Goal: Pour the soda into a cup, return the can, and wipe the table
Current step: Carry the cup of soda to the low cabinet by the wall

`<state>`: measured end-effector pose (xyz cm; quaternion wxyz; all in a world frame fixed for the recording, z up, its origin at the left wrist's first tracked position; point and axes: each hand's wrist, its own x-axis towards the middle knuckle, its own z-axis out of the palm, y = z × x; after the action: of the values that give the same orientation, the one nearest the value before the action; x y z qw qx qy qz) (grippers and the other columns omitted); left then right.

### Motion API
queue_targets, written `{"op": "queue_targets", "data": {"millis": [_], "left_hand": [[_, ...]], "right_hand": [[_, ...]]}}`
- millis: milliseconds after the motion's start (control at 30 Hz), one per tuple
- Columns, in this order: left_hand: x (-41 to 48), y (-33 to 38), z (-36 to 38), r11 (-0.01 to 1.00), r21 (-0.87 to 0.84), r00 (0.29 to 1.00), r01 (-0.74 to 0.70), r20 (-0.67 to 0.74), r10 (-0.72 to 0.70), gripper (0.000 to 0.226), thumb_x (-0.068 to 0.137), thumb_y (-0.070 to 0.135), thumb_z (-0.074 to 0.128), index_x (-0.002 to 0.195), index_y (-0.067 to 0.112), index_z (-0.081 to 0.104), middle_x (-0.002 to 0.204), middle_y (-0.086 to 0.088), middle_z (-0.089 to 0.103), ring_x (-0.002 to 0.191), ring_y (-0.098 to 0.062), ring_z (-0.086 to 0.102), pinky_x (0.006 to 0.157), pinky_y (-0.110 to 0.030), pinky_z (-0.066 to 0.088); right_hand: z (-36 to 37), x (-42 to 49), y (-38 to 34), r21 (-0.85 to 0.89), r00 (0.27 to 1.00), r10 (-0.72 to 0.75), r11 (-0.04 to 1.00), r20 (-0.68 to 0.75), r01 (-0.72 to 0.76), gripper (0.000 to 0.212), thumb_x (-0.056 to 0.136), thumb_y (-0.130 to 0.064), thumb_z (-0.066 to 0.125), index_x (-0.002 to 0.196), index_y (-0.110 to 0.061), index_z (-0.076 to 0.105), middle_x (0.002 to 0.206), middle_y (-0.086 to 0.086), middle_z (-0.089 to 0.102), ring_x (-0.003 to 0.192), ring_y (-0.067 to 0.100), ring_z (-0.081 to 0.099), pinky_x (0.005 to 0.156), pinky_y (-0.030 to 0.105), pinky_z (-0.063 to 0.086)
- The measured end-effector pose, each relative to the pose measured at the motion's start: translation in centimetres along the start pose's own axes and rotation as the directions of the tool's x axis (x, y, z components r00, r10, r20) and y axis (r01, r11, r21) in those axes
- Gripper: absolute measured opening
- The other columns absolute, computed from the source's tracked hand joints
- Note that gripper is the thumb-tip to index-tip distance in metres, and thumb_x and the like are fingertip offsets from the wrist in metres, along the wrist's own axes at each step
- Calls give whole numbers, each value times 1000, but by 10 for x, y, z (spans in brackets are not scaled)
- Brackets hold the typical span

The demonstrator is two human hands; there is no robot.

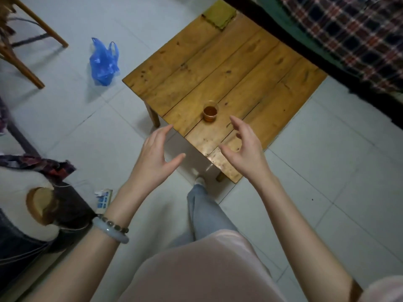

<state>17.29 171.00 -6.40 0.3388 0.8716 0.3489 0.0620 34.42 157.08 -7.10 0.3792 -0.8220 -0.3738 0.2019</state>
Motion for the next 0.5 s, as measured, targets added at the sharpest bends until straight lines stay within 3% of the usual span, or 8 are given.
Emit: {"op": "queue_targets", "data": {"millis": [200,400,500], "left_hand": [[93,-3,-1,998,-32,993,-55,107,58,71,85,35,64,144,19,27,146,0,33,134,-12,27,107,-27,22],[168,-27,15,996,-86,977,12,214,6,74,81,34,70,142,22,30,143,4,38,133,-14,32,109,-36,31],[203,-42,31,999,-44,958,0,288,13,76,79,33,71,143,21,30,144,2,38,132,-15,33,107,-32,30]], "right_hand": [[-2,69,22,-39,995,96,995,-22,-97,71,81,-23,69,142,-18,33,137,0,44,124,10,41,105,31,38],[14,113,49,-32,970,243,970,2,-242,71,82,-25,69,143,-21,32,140,-2,42,125,10,40,104,27,35],[29,131,66,16,951,309,951,-7,-308,68,83,-24,68,141,-23,34,138,-3,42,124,8,39,105,26,34]]}}
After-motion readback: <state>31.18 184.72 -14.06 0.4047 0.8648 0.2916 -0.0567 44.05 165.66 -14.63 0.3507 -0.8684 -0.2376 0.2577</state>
